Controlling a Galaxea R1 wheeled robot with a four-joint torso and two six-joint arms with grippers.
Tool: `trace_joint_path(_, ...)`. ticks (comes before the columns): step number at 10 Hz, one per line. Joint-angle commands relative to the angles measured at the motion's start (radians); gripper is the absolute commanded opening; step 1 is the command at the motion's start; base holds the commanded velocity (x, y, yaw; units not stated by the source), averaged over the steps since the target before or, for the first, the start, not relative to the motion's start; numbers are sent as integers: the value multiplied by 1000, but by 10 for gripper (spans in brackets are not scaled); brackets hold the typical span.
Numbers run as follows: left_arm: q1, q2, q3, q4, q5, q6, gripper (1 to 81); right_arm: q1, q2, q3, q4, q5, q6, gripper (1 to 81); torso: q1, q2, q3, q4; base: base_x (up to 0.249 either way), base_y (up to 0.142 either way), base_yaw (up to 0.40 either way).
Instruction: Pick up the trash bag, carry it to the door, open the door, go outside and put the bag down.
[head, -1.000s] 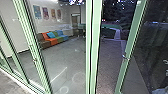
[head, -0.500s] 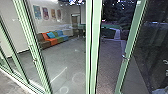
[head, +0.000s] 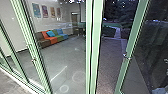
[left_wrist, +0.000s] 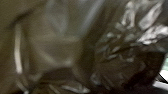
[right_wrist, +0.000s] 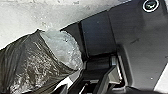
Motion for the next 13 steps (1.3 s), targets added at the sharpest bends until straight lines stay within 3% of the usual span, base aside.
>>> trace_joint_path(1,-47,0,9,10,60,7,10,47,2,8,-20,-16,-5,811,0,0,0,0,0,0,0)
trace_joint_path(7,-63,36,-36,7,65,7,10,36,51,-105,-19,31,-20,811,-1,0,0,0,0,0,0)
trace_joint_path(13,-66,37,-36,11,66,9,10,35,55,-110,-19,32,-22,811,-1,0,0,0,0,0,0)
